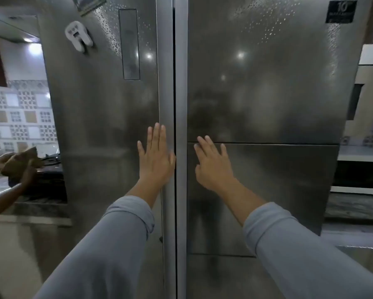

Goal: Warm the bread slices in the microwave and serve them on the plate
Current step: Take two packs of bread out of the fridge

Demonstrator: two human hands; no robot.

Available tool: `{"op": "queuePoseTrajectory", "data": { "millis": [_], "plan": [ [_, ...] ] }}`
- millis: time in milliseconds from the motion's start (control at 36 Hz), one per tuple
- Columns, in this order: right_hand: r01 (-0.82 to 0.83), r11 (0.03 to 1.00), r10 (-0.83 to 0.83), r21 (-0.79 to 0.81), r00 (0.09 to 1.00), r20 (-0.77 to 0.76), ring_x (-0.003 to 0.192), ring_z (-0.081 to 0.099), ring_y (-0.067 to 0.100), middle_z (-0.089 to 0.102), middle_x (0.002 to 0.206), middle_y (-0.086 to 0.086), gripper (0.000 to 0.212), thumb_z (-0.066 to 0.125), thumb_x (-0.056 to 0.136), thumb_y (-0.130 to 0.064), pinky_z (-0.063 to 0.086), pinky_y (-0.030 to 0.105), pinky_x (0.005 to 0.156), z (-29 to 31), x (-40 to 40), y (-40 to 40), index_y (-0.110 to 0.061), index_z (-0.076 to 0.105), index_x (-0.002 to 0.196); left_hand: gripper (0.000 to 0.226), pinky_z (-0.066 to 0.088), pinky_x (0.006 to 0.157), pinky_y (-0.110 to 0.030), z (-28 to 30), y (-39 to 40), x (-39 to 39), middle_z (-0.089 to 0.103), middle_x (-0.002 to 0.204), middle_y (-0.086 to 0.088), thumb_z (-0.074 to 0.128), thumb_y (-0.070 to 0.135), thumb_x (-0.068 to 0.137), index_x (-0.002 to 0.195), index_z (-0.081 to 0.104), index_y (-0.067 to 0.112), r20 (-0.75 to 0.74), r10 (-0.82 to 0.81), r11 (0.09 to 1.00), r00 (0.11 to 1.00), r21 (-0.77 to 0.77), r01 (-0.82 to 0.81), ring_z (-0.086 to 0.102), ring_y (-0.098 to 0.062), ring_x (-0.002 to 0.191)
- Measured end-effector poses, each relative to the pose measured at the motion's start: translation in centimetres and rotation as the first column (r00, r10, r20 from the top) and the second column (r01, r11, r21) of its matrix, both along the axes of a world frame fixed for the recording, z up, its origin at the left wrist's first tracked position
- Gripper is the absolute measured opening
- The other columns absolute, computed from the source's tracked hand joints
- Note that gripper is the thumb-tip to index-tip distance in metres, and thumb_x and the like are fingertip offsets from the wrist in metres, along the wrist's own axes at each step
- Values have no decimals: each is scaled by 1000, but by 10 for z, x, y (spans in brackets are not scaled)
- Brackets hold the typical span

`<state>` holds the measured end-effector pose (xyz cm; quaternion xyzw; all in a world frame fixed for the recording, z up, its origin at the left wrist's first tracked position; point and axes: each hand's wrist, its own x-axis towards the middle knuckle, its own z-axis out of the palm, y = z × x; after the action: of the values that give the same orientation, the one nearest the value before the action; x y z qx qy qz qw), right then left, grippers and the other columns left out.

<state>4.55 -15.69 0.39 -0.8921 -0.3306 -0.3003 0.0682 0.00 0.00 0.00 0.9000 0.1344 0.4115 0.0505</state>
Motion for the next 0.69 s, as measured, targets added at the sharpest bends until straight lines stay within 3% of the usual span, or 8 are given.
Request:
{"op": "queuePoseTrajectory", "data": {
  "millis": [111, 278, 361, 472, 611, 694],
  "plan": [
    [37, 982, -34, -187, 999, 22, 147, -9, 20, 1, 161, 3, 62, 37, 97, -29, -3, 53, 115, -4, 19, 45, -12, 15, 152, 69, 0, 119, -51, -2, 34, 24, -18, 159, -1, 31, 34, 99, 151, -12, 15, -84, -26, 998, 996, 56, 30, -17, -19, 147],
    [205, 886, -185, -417, 979, 87, 148, 0, 24, 21, 157, 9, 55, 37, 97, -33, 1, 60, 114, -7, 35, 92, -10, 33, 146, 68, 0, 118, -50, -8, 80, 52, -14, 160, 0, 33, 32, 99, 152, -6, 15, -45, -105, 990, 993, 85, 109, -15, -18, 147],
    [260, 849, -252, -461, 965, 80, 146, 9, 27, 31, 153, 8, 52, 39, 96, -35, 2, 62, 113, -11, 37, 102, -13, 39, 143, 69, -1, 118, -52, -16, 95, 62, -13, 160, 0, 35, 31, 98, 152, -6, 15, -21, -134, 981, 991, 141, 135, -15, -17, 147],
    [394, 735, -348, -551, 918, 192, 142, 15, 29, 38, 148, 10, 48, 42, 96, -36, 4, 65, 110, -22, 44, 110, -14, 46, 138, 70, -5, 115, -52, -24, 100, 72, -13, 159, 0, 35, 33, 98, 151, -6, 15, 25, -143, 976, 989, 170, 137, -16, -18, 146],
    [479, 624, -405, -618, 874, 268, 134, 24, 29, 43, 139, 11, 46, 43, 95, -38, 10, 64, 110, -30, 46, 116, -14, 51, 133, 70, -6, 116, -52, -28, 104, 77, -28, 153, 2, 29, 37, 100, 146, -20, 17, 17, -118, 975, 993, 191, 113, -21, -18, 144],
    [488, 615, -403, -620, 870, 285, 133, 26, 27, 43, 138, 10, 48, 43, 94, -40, 13, 62, 110, -30, 47, 115, -13, 50, 133, 69, -9, 115, -50, -25, 105, 74, -32, 151, 3, 26, 39, 100, 144, -24, 19, -18, -120, 973, 993, 195, 121, -26, -17, 142]
  ]
}}
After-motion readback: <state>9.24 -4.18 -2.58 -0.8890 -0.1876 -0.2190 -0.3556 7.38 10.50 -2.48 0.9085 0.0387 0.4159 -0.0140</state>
